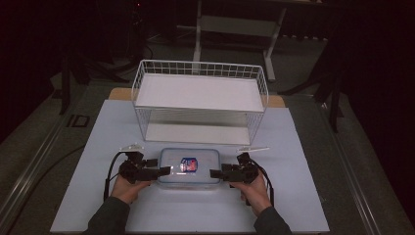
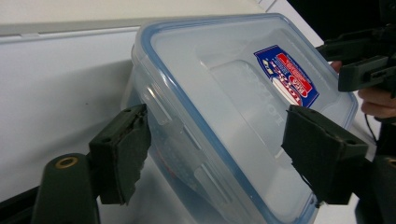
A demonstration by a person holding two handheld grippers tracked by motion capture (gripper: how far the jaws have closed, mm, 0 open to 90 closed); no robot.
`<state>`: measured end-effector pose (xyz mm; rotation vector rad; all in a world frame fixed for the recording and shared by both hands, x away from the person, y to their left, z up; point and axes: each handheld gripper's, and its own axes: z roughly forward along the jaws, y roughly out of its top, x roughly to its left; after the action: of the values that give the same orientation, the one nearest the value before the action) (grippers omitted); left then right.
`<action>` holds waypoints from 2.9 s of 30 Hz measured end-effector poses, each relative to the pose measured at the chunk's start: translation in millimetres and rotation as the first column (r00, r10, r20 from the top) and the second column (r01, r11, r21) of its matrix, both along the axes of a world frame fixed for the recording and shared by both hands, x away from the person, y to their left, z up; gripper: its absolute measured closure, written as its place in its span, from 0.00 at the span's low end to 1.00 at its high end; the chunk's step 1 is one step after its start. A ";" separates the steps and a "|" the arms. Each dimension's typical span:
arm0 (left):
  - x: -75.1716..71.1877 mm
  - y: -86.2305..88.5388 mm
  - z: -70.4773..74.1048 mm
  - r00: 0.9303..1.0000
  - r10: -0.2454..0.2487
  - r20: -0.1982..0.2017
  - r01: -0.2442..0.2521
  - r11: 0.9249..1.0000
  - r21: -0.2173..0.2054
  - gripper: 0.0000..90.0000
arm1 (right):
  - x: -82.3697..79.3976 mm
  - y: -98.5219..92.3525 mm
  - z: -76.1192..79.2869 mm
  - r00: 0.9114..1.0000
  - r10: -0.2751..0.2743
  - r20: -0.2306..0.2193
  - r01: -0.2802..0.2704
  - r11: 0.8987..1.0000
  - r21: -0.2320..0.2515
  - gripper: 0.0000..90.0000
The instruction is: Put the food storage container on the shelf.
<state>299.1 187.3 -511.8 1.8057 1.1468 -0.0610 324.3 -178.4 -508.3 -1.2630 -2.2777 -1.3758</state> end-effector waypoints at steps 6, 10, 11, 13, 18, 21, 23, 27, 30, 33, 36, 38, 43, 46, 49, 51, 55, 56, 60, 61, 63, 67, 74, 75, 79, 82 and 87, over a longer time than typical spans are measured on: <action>2.0 2.8 -3.8 0.999 0.005 -0.053 -0.007 0.999 -0.044 0.25 | 1.8 -4.2 -2.3 1.000 -0.004 -0.028 0.004 1.000 0.031 0.36; 2.8 4.1 -5.2 0.996 0.004 -0.084 -0.009 0.998 -0.065 0.26 | 1.8 -4.9 -2.6 0.999 -0.008 -0.037 0.009 0.999 0.036 0.37; 2.8 4.1 -5.2 0.996 0.004 -0.084 -0.009 0.998 -0.065 0.26 | 1.6 -4.9 -2.3 0.999 -0.009 -0.038 0.011 0.999 0.035 0.38; 4.0 5.7 -6.7 0.994 -0.002 -0.112 -0.007 0.996 -0.084 0.27 | 1.1 -5.3 -1.6 0.999 -0.010 -0.037 0.012 0.999 0.033 0.40; -0.3 9.6 -4.3 0.992 -0.021 -0.125 0.008 0.994 -0.106 0.33 | -1.0 -11.5 0.8 0.999 0.004 -0.040 -0.002 0.999 0.053 0.52; -3.3 11.7 -2.2 0.993 -0.026 -0.116 0.013 0.994 -0.106 0.39 | -3.9 -12.2 3.4 1.000 0.009 -0.025 -0.008 0.999 0.051 0.55; -7.9 14.7 0.3 0.994 -0.029 -0.104 0.017 0.993 -0.114 0.42 | -6.6 -12.8 5.2 1.000 0.009 -0.022 -0.008 0.999 0.052 0.58; -13.3 16.2 3.2 0.996 -0.038 -0.085 0.029 0.994 -0.102 0.46 | -10.4 -13.6 6.7 1.000 0.006 -0.025 -0.004 0.998 0.060 0.61; -17.1 16.5 5.1 0.997 -0.043 -0.065 0.037 0.996 -0.087 0.48 | -14.2 -14.9 8.0 1.000 0.013 -0.024 -0.011 0.998 0.057 0.63; -17.9 15.9 5.3 0.997 -0.039 -0.061 0.033 0.996 -0.085 0.48 | -14.5 -14.4 7.8 1.000 0.020 -0.020 -0.019 0.998 0.053 0.60; -19.5 15.1 5.5 0.998 -0.040 -0.052 0.036 0.996 -0.081 0.48 | -13.3 -11.1 5.0 0.999 0.029 -0.014 -0.028 0.999 0.035 0.49; -20.9 14.5 6.3 0.998 -0.038 -0.047 0.035 0.997 -0.073 0.49 | -12.0 -10.1 1.8 0.999 0.034 -0.036 -0.031 0.997 0.065 0.49; -24.0 13.1 8.1 0.999 -0.040 -0.035 0.038 0.998 -0.057 0.49 | -11.9 -11.2 1.5 0.998 0.043 -0.049 -0.039 0.996 0.076 0.51; -30.8 10.7 11.3 0.999 -0.038 -0.011 0.037 0.999 -0.030 0.49 | -14.8 -12.4 3.4 0.998 0.041 -0.052 -0.037 0.996 0.075 0.54; -34.1 9.8 12.6 0.999 -0.036 -0.001 0.036 0.999 -0.020 0.50 | -17.2 -12.5 4.0 0.998 0.031 -0.051 -0.027 0.996 0.081 0.55; -37.2 8.8 13.9 0.999 -0.031 0.007 0.031 0.999 -0.012 0.51 | -20.1 -12.4 5.0 0.999 0.022 -0.050 -0.018 0.997 0.078 0.56; -41.1 8.1 15.4 1.000 -0.021 0.010 0.022 1.000 -0.011 0.52 | -26.6 -11.2 8.3 0.999 0.001 -0.045 0.002 0.998 0.069 0.57; -42.2 8.1 16.0 1.000 -0.022 0.015 0.022 1.000 -0.009 0.52 | -26.6 -11.2 8.3 0.999 0.001 -0.045 0.002 0.998 0.069 0.57; -43.1 7.1 16.9 1.000 -0.019 0.023 0.019 1.000 0.003 0.52 | -29.8 -10.9 10.6 1.000 -0.007 -0.028 0.009 0.998 0.064 0.57; -43.9 5.2 17.9 0.999 -0.021 0.030 0.021 1.000 0.014 0.52 | -30.1 -11.3 12.0 1.000 -0.012 -0.019 0.013 0.998 0.067 0.57; -44.3 4.1 18.5 0.999 -0.023 0.031 0.023 1.000 0.019 0.52 | -30.5 -11.9 13.5 1.000 -0.017 -0.003 0.017 0.998 0.068 0.57; -45.0 3.1 19.9 0.999 -0.020 0.039 0.019 1.000 0.013 0.52 | -31.8 -12.8 16.8 1.000 -0.024 0.011 0.023 0.998 0.065 0.57; -45.3 2.4 24.1 0.999 -0.015 0.052 0.015 1.000 0.007 0.52 | -32.9 -13.0 23.1 0.999 -0.032 0.034 0.030 0.997 0.064 0.57; -45.2 2.5 24.9 0.998 -0.017 0.055 0.016 1.000 0.008 0.52 | -32.9 -13.0 24.1 0.999 -0.032 0.041 0.029 0.998 0.064 0.57; -45.1 2.6 28.5 0.998 -0.013 0.065 0.013 1.000 0.002 0.52 | -34.0 -12.9 28.3 0.998 -0.034 0.058 0.030 0.998 0.064 0.57; -44.9 2.7 31.3 0.997 -0.011 0.072 0.011 1.000 0.001 0.52 | -34.6 -12.8 32.1 0.997 -0.036 0.072 0.031 0.998 0.062 0.57; -44.2 3.3 37.1 0.997 -0.012 0.079 0.011 1.000 0.003 0.52 | -35.4 -12.1 38.6 0.995 -0.035 0.098 0.030 0.998 0.057 0.57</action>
<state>254.8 190.6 -474.7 1.8015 1.0812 0.0053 289.0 -190.5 -469.7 -1.2464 -2.2754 -1.5343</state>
